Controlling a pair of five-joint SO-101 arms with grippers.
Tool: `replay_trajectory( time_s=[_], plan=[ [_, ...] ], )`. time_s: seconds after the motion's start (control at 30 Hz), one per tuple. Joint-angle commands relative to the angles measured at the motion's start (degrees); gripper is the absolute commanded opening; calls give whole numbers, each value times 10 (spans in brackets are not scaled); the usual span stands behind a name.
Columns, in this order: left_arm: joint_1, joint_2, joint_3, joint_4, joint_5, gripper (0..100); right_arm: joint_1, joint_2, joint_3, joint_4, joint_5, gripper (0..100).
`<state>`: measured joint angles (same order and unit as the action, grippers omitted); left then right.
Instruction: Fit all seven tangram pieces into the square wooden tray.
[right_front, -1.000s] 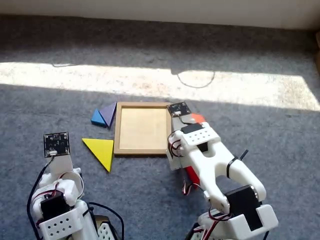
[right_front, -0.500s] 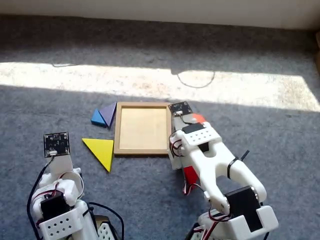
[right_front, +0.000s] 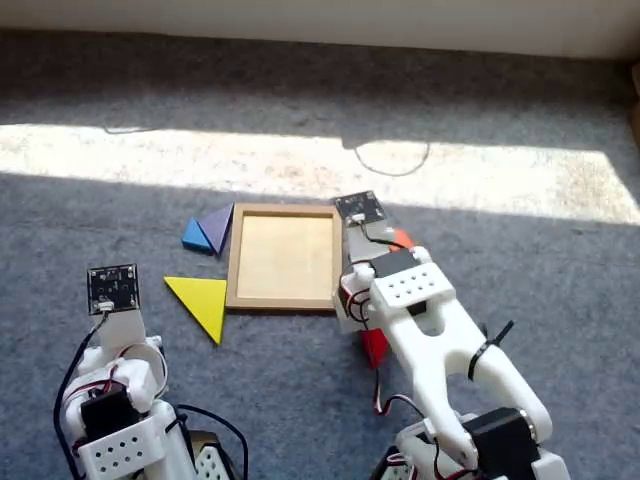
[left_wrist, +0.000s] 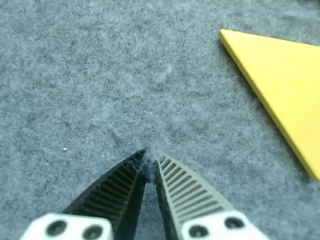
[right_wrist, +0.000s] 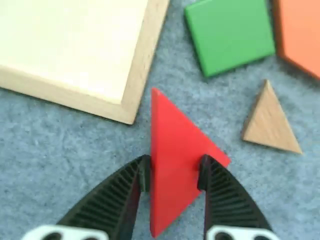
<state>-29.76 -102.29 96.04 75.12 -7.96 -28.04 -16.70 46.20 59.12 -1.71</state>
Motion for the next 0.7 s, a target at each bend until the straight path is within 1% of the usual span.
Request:
replay_trajectory(
  time_s=[0.0,0.27,0.33,0.47,0.5,0.6,0.67],
  plan=[
    [-6,-18,12,4,1,6,-6,-45,-4,7,-6,139],
    [-6,-18,12,4,1,6,-4,-49,-9,7,-10,141],
    [-6,-18,12,4,1,6,-4,-44,-7,8,-10,175],
    [-6,-18,12,4,1,6,-7,-44,-5,44,-11,311],
    [-6,-18,12,4,1,6,-7,-44,-5,45,-11,325],
    [-6,-18,12,4,1,6,-22,-41,-4,44,-12,327],
    [-6,-18,12,4,1,6,-36,-22,-5,44,-30,327]
  ],
)
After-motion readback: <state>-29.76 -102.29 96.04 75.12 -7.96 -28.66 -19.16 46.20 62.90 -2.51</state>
